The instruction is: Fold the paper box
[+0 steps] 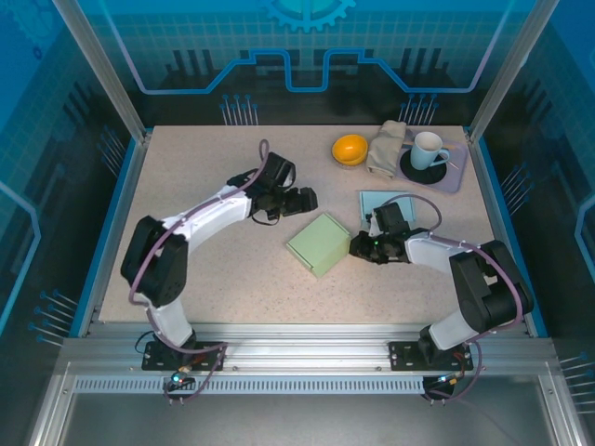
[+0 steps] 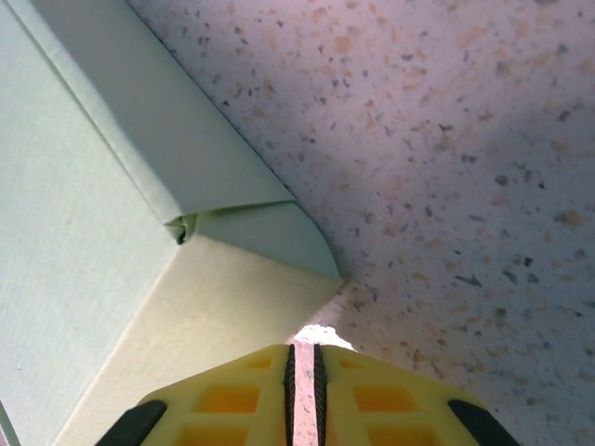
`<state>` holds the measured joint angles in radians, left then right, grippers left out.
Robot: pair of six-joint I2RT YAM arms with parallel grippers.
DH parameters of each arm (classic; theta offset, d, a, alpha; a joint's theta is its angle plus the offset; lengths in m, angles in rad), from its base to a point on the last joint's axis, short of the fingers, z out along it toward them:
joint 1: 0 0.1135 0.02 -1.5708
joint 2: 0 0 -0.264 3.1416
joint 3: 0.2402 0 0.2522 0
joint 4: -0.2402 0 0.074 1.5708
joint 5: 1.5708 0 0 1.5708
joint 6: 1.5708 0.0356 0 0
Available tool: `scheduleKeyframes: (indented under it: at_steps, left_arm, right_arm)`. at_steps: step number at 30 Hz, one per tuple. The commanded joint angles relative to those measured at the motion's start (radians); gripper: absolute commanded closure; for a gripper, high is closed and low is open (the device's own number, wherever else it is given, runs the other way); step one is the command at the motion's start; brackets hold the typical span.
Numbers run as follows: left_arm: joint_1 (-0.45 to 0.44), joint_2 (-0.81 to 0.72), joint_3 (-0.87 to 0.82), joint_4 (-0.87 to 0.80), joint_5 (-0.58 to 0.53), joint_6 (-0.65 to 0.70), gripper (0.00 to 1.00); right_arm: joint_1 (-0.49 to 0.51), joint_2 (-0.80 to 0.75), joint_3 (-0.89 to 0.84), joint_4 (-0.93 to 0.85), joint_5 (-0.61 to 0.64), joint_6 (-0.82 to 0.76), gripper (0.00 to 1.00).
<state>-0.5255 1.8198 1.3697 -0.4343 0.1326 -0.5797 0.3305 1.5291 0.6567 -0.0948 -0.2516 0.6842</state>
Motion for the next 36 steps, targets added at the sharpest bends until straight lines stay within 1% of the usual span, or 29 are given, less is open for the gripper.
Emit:
scheduleKeyframes:
  at_steps: [1,2,4,6,8,13,19,22,25,27,29,33,36]
  left_arm:
    - [-0.012,0.086,0.068,0.061,0.153,0.142,0.18]
    - [-0.013,0.112,0.081,0.062,0.165,0.151,0.19]
    - [-0.013,0.163,0.122,0.036,0.171,0.153,0.25]
    - [-0.013,0.207,0.147,0.025,0.200,0.142,0.30]
    - [-0.020,0.229,0.143,0.052,0.232,0.122,0.30]
    - [-0.049,0.254,0.135,0.071,0.229,0.116,0.30]
    - [-0.081,0.273,0.099,0.124,0.282,0.089,0.31]
    - [-0.106,0.295,0.097,0.137,0.316,0.077,0.32]
    - [-0.139,0.303,0.088,0.161,0.363,0.039,0.33]
    - [-0.169,0.300,0.065,0.190,0.385,0.002,0.36]
    - [-0.200,0.296,0.049,0.216,0.405,-0.028,0.37]
    - [-0.251,0.299,0.043,0.280,0.461,-0.095,0.39]
    - [-0.266,0.296,0.043,0.331,0.492,-0.150,0.38]
  right_arm:
    - [-0.020,-0.004,0.014,-0.018,-0.013,0.046,0.89]
    - [-0.021,-0.001,0.014,-0.012,-0.005,0.054,0.90]
    - [-0.025,0.005,0.014,0.002,0.003,0.060,0.91]
    - [-0.032,0.021,0.020,0.012,-0.002,0.057,0.91]
    - [-0.036,0.038,0.025,0.034,-0.019,0.058,0.91]
    - [-0.039,0.088,0.041,0.071,-0.055,0.059,0.91]
    - [-0.040,0.124,0.056,0.127,-0.088,0.057,0.90]
    - [-0.040,0.141,0.062,0.186,-0.131,0.049,0.90]
    - [-0.040,0.137,0.060,0.270,-0.180,0.048,0.90]
    - [-0.039,0.114,0.046,0.336,-0.191,0.060,0.90]
    - [-0.039,0.093,0.041,0.388,-0.198,0.073,0.90]
    - [-0.035,0.082,0.050,0.412,-0.214,0.088,0.89]
    - [-0.033,0.083,0.045,0.424,-0.216,0.091,0.89]
